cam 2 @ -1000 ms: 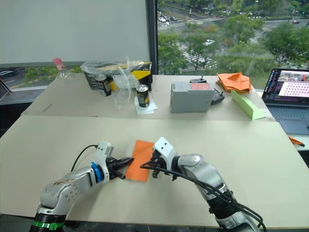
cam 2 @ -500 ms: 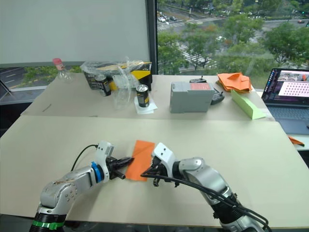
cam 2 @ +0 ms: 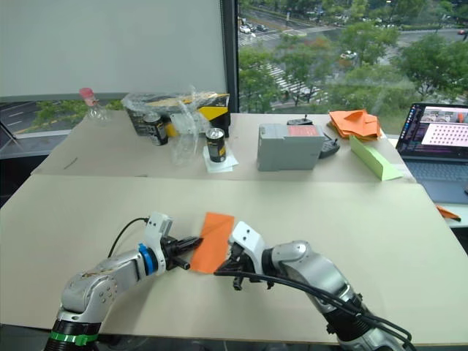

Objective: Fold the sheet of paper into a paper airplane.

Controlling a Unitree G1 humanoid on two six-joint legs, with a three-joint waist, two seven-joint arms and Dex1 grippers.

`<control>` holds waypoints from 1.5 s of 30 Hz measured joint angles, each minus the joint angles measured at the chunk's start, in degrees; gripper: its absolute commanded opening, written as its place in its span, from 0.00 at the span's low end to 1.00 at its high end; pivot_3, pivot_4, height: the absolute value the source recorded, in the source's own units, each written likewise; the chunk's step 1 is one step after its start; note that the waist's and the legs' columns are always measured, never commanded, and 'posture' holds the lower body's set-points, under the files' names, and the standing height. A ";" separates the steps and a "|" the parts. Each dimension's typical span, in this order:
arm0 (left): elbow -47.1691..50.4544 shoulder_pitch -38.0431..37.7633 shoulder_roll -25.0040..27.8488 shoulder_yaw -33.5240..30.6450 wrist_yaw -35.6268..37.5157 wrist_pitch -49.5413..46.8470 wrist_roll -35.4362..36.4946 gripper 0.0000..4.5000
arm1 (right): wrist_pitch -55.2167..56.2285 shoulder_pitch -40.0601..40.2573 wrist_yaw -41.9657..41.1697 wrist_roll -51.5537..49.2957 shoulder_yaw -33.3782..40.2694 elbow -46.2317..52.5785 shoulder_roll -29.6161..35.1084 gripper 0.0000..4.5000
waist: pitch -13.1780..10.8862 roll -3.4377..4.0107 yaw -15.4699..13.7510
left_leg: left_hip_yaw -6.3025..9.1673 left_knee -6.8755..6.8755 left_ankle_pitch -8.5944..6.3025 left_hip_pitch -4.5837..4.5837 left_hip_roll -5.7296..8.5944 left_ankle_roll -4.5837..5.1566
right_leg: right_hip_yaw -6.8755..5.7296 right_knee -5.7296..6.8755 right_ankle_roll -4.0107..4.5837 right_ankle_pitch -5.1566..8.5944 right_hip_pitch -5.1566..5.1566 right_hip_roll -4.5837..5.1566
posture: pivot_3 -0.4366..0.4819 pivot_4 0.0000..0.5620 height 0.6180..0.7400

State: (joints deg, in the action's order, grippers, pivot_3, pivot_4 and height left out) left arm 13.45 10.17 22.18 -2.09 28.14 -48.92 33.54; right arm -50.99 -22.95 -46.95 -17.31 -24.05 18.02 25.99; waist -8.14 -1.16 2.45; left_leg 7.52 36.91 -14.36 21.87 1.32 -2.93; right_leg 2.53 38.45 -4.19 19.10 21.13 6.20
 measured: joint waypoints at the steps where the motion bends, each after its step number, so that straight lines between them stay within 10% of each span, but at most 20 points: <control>1: 0.00 0.00 0.00 0.00 0.00 0.00 0.00 0.00 | 0.01 0.01 -0.20 -0.03 0.00 0.00 0.07 0.00 | 0.00 0.00 0.00 | 0.00 0.00 0.00 0.00 0.00 0.00 | 0.00 0.00 0.00 0.00 0.00 0.00 | 0.48 0.27 1.00; 31: 1.92 2.49 -1.37 -7.84 -2.80 -4.91 7.57 0.00 | -0.82 -3.41 4.86 -6.62 13.48 -7.41 -5.55 0.00 | -0.01 -0.02 0.12 | 0.01 0.01 0.00 0.10 0.00 0.00 | -0.02 0.00 0.00 0.00 0.06 0.00 | 0.48 0.27 1.00; 45: 3.67 3.74 -2.82 -1.21 -2.67 -6.21 7.40 0.00 | -0.82 -4.85 7.25 -6.71 16.27 -9.00 -6.87 0.00 | -0.01 -0.01 0.10 | 0.00 0.01 0.00 0.12 0.01 0.00 | -0.01 -0.01 0.00 0.00 0.07 0.00 | 0.48 0.27 1.00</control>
State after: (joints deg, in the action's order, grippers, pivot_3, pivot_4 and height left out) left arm 17.12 13.91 19.36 -3.30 25.46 -55.13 40.94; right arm -51.81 -27.81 -39.70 -24.01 -7.78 9.02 19.12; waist -8.16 -1.18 2.55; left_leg 7.52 36.92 -14.36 21.99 1.33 -2.93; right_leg 2.52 38.45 -4.19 19.09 21.19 6.20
